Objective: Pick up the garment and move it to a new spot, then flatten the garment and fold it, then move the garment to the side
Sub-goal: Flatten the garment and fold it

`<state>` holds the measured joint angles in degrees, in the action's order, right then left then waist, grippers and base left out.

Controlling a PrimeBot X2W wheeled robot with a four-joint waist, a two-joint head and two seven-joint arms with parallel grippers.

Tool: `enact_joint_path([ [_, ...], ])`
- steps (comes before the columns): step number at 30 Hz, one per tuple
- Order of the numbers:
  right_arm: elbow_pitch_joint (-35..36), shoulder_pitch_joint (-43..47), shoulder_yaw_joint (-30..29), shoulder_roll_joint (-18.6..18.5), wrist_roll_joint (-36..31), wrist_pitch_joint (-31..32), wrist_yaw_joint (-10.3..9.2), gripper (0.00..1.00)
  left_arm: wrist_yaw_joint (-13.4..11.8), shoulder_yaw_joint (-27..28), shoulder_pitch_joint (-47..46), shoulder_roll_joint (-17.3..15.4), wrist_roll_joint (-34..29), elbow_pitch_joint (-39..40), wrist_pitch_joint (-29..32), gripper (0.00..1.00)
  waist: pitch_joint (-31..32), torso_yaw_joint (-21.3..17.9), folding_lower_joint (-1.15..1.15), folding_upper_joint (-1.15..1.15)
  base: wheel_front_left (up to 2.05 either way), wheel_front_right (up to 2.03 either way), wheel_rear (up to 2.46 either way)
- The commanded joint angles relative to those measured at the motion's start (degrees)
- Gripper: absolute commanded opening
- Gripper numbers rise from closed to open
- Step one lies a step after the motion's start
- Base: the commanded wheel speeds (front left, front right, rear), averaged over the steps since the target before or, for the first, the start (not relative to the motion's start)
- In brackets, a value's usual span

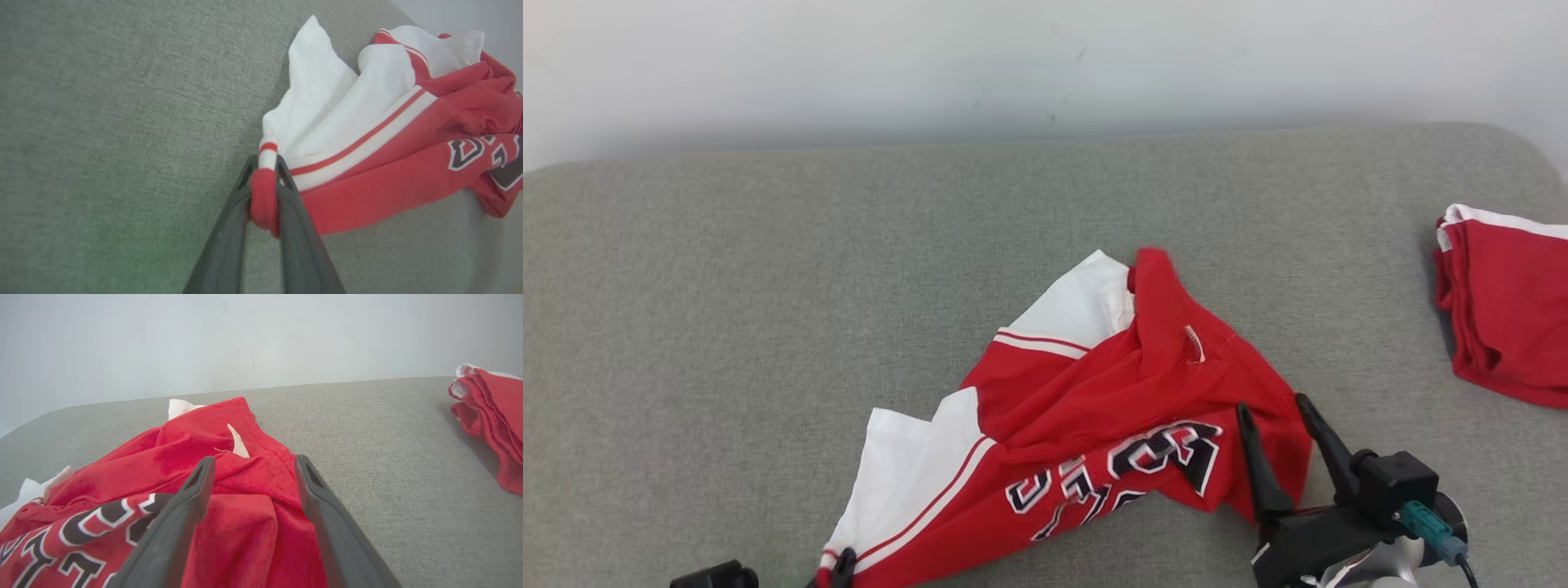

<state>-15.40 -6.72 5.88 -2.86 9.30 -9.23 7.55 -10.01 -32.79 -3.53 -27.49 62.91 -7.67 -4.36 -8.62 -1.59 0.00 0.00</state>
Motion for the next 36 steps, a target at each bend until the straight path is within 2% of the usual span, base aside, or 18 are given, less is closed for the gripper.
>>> enact_joint_path([
  [1,0.4,0.6,-0.3,0.0,-0.6,0.1,-0.14,1.00,-0.3,0.2,0.2,0.2,-0.5,-0.4,-0.4,1.00,0.6,-0.6,0.00,0.00,0.00,0.00,0.00],
  [5,1.4,1.3,-2.2,0.0,-1.3,0.7,-0.14,1.00,-1.7,1.5,1.9,0.6,0.0,-1.9,-2.6,1.00,1.6,-1.4,0.00,0.00,0.00,0.00,0.00],
  [12,4.3,2.5,-6.4,0.0,-2.8,2.4,-0.14,1.00,-5.1,6.0,4.3,-1.7,0.3,-1.2,-6.4,1.00,2.6,-1.6,0.00,0.00,0.00,0.00,0.00],
  [16,5.7,2.5,-7.4,0.0,-3.4,3.8,-0.14,1.00,-5.4,7.1,2.8,-3.0,-0.7,0.3,-7.1,1.00,3.1,-1.5,0.00,0.00,0.00,0.00,0.00],
  [24,7.8,-2.3,-3.9,-0.1,-5.3,11.1,-0.14,1.00,-4.7,0.5,-8.6,-3.2,-6.4,-0.4,0.4,1.00,3.1,-1.8,0.00,0.00,0.00,0.00,0.00],
  [29,8.9,-3.9,-2.4,-0.1,-5.2,12.3,-0.14,1.00,-4.2,-4.0,-15.7,-2.9,-9.6,-6.1,6.8,1.00,1.9,-2.5,0.00,0.00,0.00,0.00,0.00],
  [36,9.1,-4.1,-2.2,-0.4,-4.7,12.4,-0.14,1.00,-2.7,-6.6,-21.4,-2.1,-11.2,-12.4,11.4,1.00,-0.1,-3.7,0.00,0.00,0.00,0.00,0.00],
])
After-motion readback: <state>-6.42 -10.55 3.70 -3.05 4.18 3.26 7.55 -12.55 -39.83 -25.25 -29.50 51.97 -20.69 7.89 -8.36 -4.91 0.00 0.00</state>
